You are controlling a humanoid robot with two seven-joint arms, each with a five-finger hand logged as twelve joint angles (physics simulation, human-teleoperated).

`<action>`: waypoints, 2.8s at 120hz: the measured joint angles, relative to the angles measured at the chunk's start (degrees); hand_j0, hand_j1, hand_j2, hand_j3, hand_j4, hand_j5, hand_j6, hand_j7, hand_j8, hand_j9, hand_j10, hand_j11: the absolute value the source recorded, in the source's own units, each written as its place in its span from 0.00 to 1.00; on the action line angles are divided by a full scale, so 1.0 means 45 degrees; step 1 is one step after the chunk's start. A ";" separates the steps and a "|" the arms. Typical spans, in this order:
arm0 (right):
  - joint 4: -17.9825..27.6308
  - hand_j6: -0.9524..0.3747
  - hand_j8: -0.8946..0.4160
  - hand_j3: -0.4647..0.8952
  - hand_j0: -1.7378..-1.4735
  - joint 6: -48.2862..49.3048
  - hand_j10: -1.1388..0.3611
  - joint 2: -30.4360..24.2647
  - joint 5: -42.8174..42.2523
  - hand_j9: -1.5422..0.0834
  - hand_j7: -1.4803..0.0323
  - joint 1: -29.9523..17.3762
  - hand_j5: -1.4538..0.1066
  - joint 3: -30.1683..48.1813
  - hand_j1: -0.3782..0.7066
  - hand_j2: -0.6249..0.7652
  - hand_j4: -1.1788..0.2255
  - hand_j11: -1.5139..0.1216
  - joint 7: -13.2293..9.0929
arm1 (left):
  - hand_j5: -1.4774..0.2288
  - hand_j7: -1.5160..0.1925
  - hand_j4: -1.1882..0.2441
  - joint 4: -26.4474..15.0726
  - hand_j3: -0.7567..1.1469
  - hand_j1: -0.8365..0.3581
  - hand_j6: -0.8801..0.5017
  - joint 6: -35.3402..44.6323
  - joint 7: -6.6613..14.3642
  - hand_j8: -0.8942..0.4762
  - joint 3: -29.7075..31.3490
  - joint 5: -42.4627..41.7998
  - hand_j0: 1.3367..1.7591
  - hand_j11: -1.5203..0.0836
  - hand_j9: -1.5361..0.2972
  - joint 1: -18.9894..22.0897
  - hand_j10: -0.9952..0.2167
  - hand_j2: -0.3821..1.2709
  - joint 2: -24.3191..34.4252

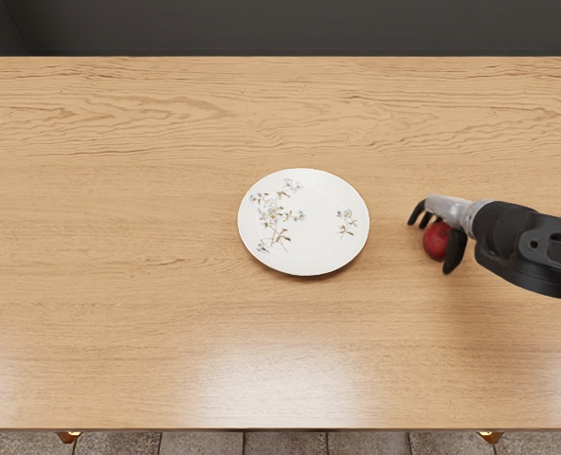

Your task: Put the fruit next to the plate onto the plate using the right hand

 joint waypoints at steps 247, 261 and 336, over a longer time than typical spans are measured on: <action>-0.2116 0.33 0.38 0.34 0.33 0.3730 0.41 0.3897 0.0360 0.40 0.41 0.0408 0.35 0.4543 0.52 0.46 0.40 0.38 -0.0007 | 0.87 0.89 0.83 0.0000 0.40 0.99 0.64 0.0000 0.0000 0.65 0.0000 0.0000 0.76 0.95 0.84 0.0000 0.82 0.23 0.0000; -0.2455 0.33 0.38 0.34 0.33 0.3724 0.41 0.4158 0.0325 0.40 0.41 0.0101 0.35 0.4512 0.52 0.45 0.39 0.38 -0.0009 | 0.87 0.89 0.83 0.0002 0.40 0.99 0.64 0.0000 0.0000 0.65 0.0000 0.0000 0.76 0.95 0.84 0.0000 0.82 0.23 0.0000; -0.3390 0.62 0.61 0.34 0.31 0.6034 0.67 0.4101 0.1234 0.83 0.86 -0.0262 0.81 0.5804 0.14 0.45 0.74 0.81 0.0000 | 0.87 0.89 0.83 0.0000 0.40 0.99 0.64 0.0000 0.0000 0.65 0.0001 -0.0001 0.76 0.95 0.84 0.0000 0.82 0.23 0.0000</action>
